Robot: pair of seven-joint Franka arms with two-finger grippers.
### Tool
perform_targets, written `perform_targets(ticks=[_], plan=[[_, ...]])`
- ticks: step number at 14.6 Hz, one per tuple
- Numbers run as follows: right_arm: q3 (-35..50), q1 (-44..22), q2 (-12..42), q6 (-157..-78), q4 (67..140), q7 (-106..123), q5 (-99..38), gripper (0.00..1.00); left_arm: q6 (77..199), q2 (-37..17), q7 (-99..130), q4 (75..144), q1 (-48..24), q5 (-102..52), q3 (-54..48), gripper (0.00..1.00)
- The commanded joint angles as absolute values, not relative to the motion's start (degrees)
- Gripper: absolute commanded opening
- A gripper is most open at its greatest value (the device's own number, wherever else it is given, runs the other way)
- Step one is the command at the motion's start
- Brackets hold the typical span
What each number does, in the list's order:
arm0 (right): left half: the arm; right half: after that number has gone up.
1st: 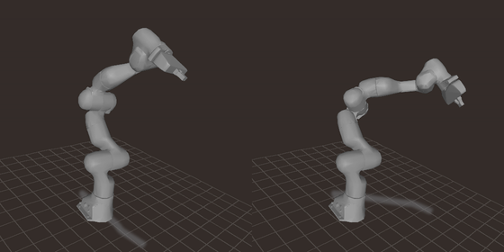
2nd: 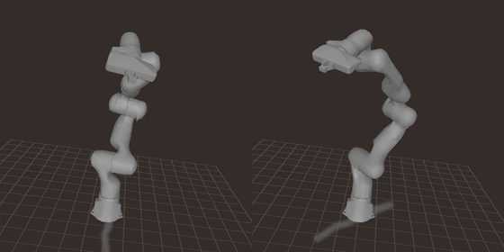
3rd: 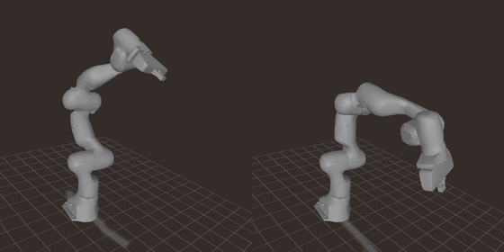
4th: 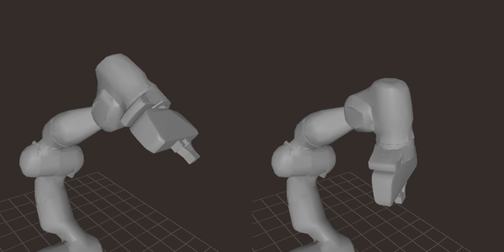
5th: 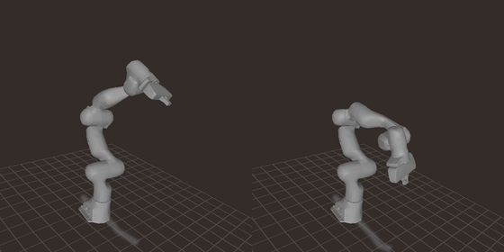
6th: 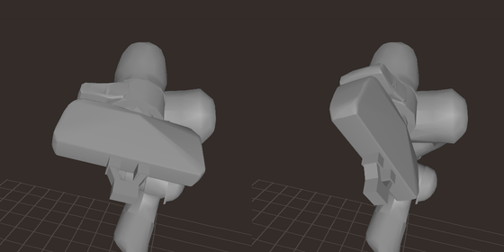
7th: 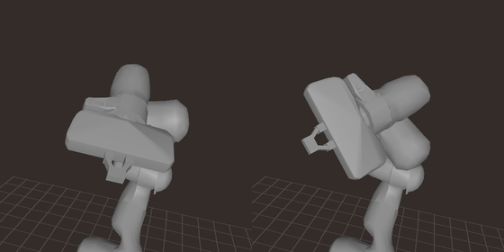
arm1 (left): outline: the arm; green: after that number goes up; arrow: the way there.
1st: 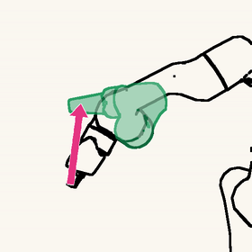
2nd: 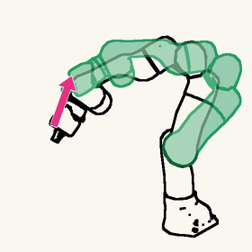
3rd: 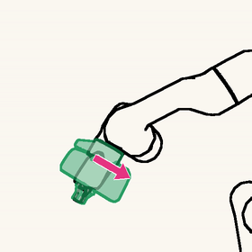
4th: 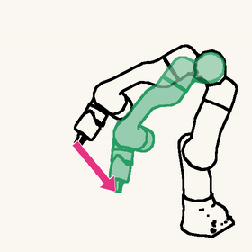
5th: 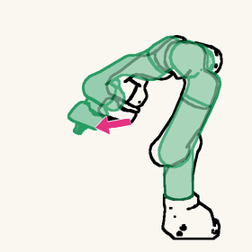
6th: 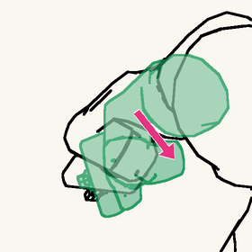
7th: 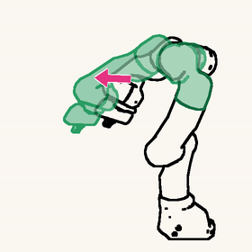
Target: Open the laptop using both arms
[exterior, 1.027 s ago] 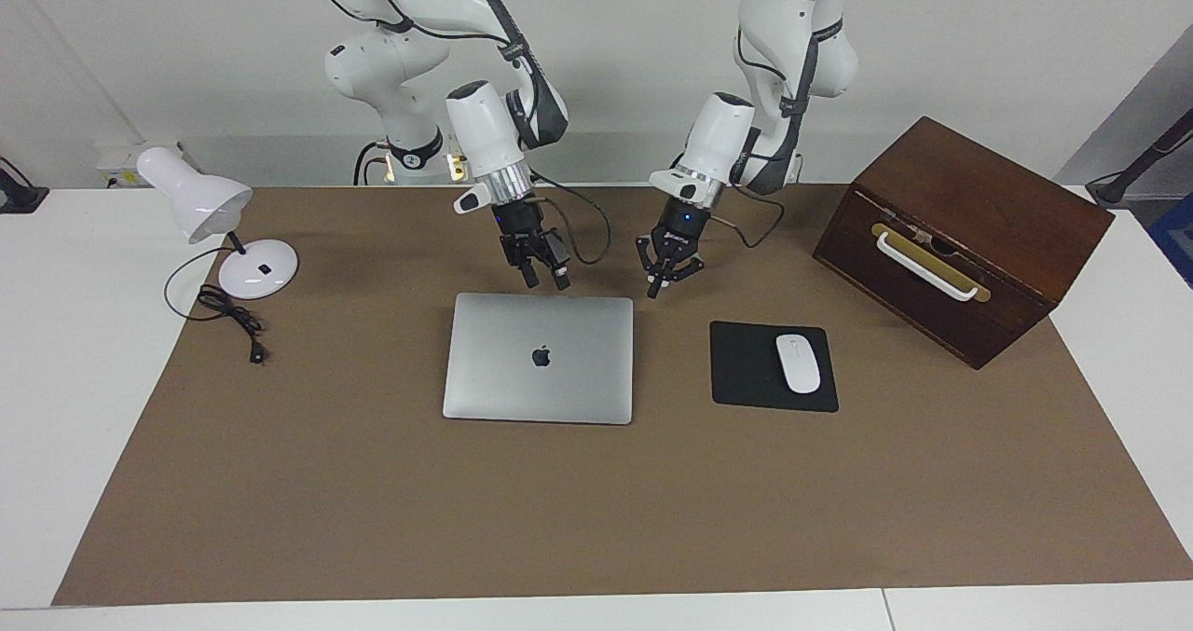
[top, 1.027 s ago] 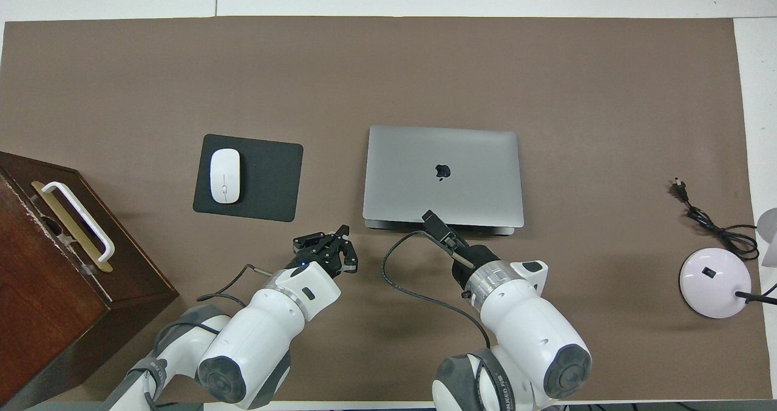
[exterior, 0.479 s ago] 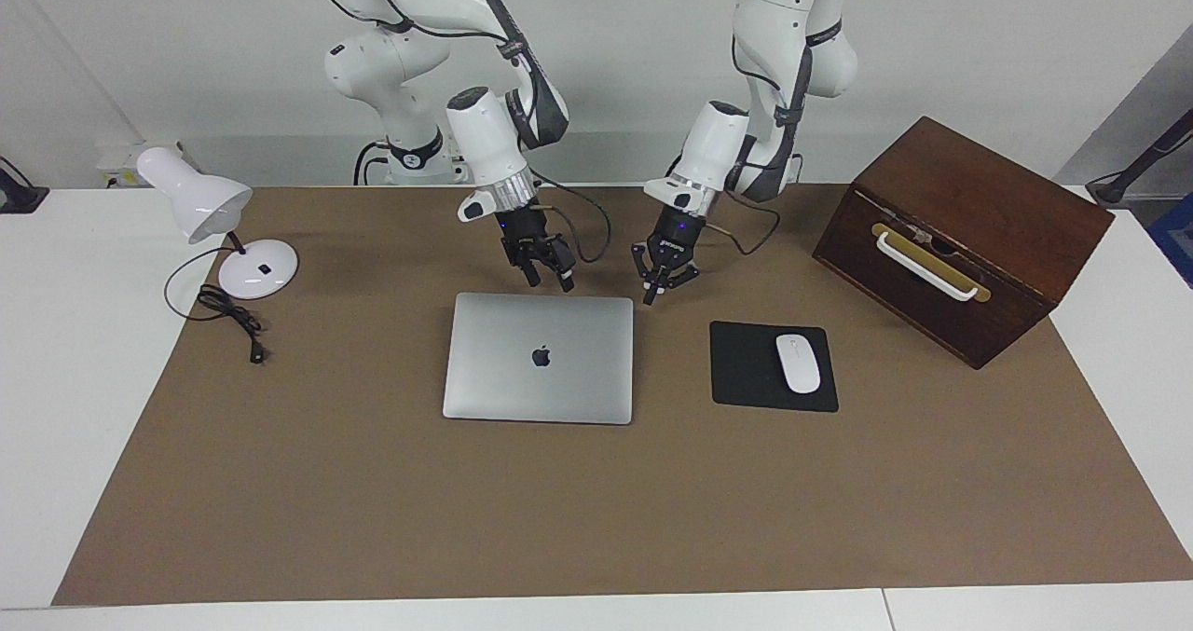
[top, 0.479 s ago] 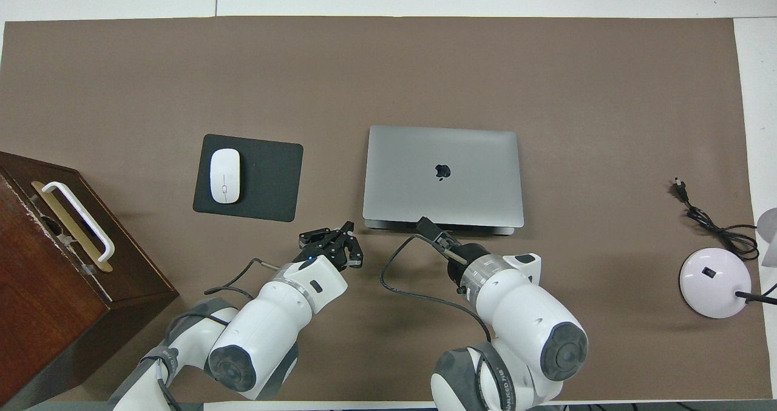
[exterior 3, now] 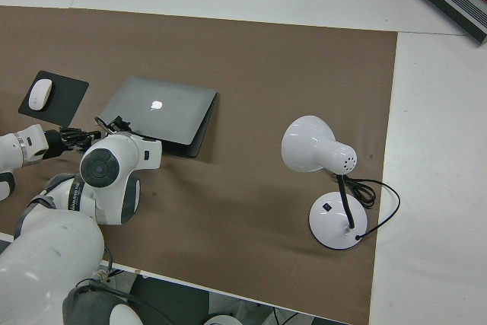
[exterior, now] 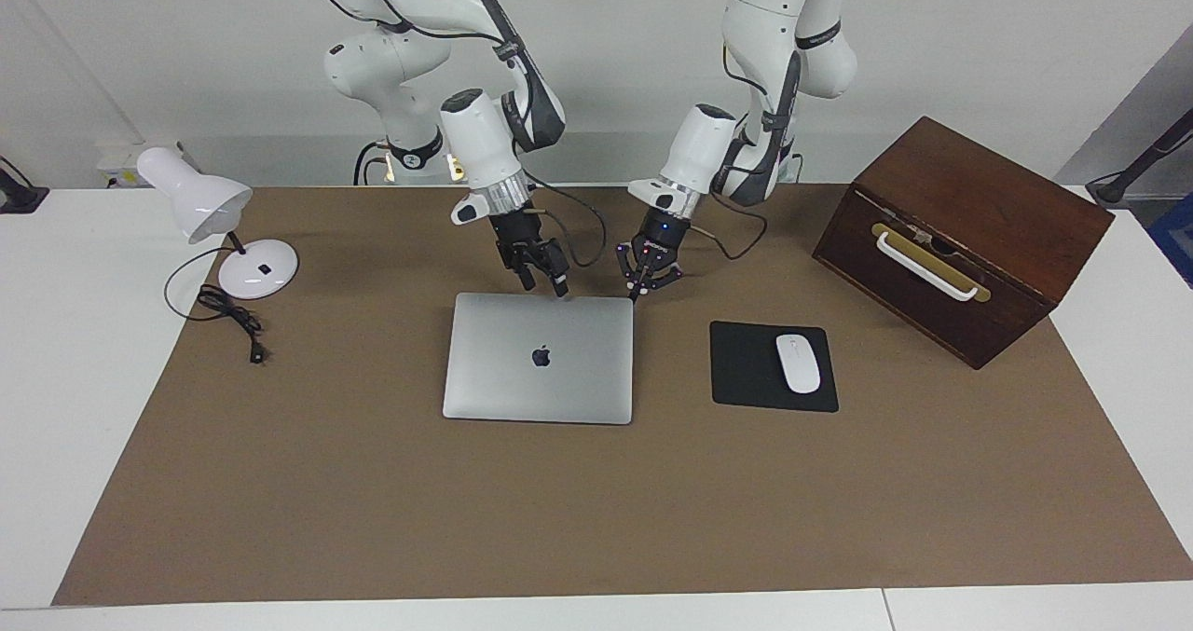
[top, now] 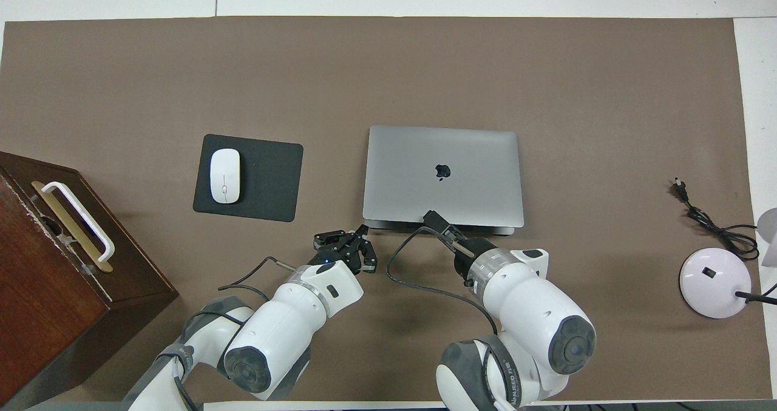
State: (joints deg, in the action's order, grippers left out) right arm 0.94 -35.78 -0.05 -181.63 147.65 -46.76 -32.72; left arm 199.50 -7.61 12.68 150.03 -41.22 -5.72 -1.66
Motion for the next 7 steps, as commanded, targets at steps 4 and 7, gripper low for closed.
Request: perform_targets(ticks=[4, 7], plan=[[1.2, -33.8, 1.5, -184.7, 145.7, -44.7, -34.2, 0.99, 200.7, -8.5, 7.3, 149.2, -42.0, -5.5, -0.7, 0.0], [1.2, -33.5, 2.2, -184.8, 145.1, -44.6, -34.2, 0.99, 200.7, -10.1, 7.2, 147.6, -42.0, -5.5, -0.8, 0.0]])
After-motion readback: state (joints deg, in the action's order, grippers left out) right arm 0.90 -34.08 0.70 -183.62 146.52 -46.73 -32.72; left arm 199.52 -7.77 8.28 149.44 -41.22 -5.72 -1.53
